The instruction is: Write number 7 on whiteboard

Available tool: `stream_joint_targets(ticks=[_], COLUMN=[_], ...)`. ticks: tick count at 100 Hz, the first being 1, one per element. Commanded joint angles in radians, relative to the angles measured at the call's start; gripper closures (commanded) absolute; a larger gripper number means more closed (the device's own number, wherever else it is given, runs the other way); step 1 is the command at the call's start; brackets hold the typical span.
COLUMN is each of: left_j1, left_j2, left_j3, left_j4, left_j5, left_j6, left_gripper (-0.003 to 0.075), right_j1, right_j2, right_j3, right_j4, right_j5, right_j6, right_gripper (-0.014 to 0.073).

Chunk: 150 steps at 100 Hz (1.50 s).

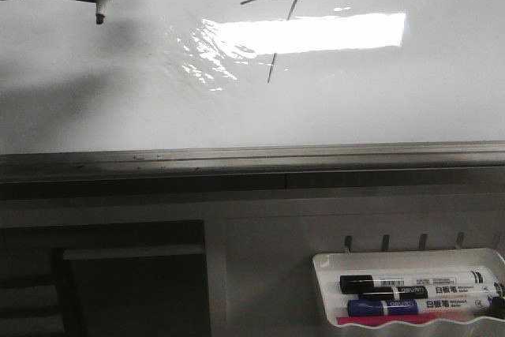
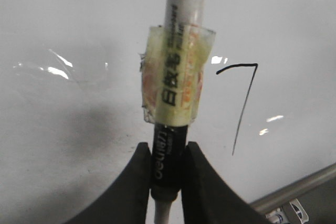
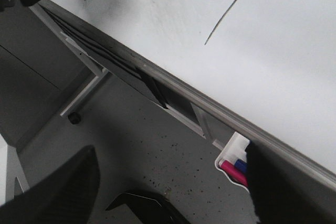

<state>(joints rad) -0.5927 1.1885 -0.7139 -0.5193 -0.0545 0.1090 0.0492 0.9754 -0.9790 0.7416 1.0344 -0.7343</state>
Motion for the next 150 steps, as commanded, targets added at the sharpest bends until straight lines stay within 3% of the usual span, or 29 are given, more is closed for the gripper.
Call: stream_joint_targets(ticks=[1, 34, 66, 78, 91, 100, 136, 143, 150], left_j1=[0.003, 0.003, 0.003, 0.003, 0.003, 0.003, 0.003, 0.003, 0.003], left_j2=[0.024, 0.160, 0.176, 0.176, 0.167, 0.145, -0.085, -0.151, -0.219], left_j3=[-0.033, -0.036, -0.036, -0.036, -0.036, -0.036, -0.036, -0.036, -0.036], left_j4=[-0.016, -0.035, -0.035, -0.035, -0.035, -0.033, -0.029, -0.027, -0.023], left_j5=[-0.107, -0.224, -0.229, -0.224, -0.223, -0.223, -0.089, -0.060, -0.036], left_j6=[-0.012, -0.014, -0.014, -0.014, -0.014, -0.014, 0.144, 0.189, 0.225], left_gripper=[0.0741, 0.0741, 0.0730, 0.0574, 0.0249, 0.0162, 0.0177, 0.0181, 0.0228], right_j1=[-0.005, -0.005, -0.005, -0.005, -0.005, -0.005, -0.005, -0.005, -0.005], right_j2=[-0.018, -0.018, -0.018, -0.018, -0.018, -0.018, -0.101, -0.129, -0.162], right_j3=[-0.020, -0.020, -0.020, -0.020, -0.020, -0.020, -0.020, -0.012, 0.007], right_j4=[0.046, 0.046, 0.046, 0.046, 0.046, 0.046, 0.051, 0.071, 0.097], right_j5=[-0.038, -0.038, -0.038, -0.038, -0.034, -0.033, -0.145, -0.207, -0.282], right_j6=[0.001, 0.001, 0.001, 0.001, 0.001, 0.001, -0.006, -0.006, -0.006], right_gripper=[0.0083, 0.0083, 0.0083, 0.0083, 0.0083, 0.0083, 0.0085, 0.0130, 0.0228])
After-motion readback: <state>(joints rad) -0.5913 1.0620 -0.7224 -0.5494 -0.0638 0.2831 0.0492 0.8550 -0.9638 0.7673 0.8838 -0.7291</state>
